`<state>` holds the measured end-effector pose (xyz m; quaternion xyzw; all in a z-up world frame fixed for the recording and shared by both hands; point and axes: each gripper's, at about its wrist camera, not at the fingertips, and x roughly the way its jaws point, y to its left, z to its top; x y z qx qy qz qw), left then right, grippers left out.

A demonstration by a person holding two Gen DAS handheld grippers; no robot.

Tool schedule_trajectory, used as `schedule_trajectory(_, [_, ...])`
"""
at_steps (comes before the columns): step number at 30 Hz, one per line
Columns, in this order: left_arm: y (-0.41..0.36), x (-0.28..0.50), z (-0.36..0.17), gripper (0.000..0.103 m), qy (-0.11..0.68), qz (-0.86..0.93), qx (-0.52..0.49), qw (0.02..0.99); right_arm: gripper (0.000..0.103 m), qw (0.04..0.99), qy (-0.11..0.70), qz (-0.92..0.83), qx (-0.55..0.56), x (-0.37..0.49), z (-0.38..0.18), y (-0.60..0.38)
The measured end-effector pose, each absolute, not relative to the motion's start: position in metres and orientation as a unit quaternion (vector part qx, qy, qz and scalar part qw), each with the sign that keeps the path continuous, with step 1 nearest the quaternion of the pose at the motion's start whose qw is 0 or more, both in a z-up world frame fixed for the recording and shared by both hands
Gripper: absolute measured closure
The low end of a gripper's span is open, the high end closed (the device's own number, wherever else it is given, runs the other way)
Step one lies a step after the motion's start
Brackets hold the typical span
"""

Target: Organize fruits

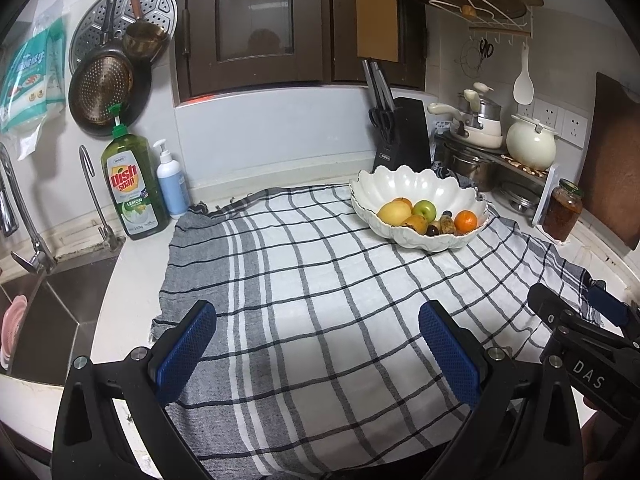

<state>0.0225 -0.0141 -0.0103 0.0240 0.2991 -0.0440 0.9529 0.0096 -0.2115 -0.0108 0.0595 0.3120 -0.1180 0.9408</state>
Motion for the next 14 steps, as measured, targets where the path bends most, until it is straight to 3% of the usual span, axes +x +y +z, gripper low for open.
schedule_trajectory(14, [-0.0149, 0.0234, -0.0113, 0.000, 0.301, -0.042, 0.026, 0.952, 0.009, 0.941, 0.312, -0.118, 0.060, 0.0096, -0.0117, -0.2123])
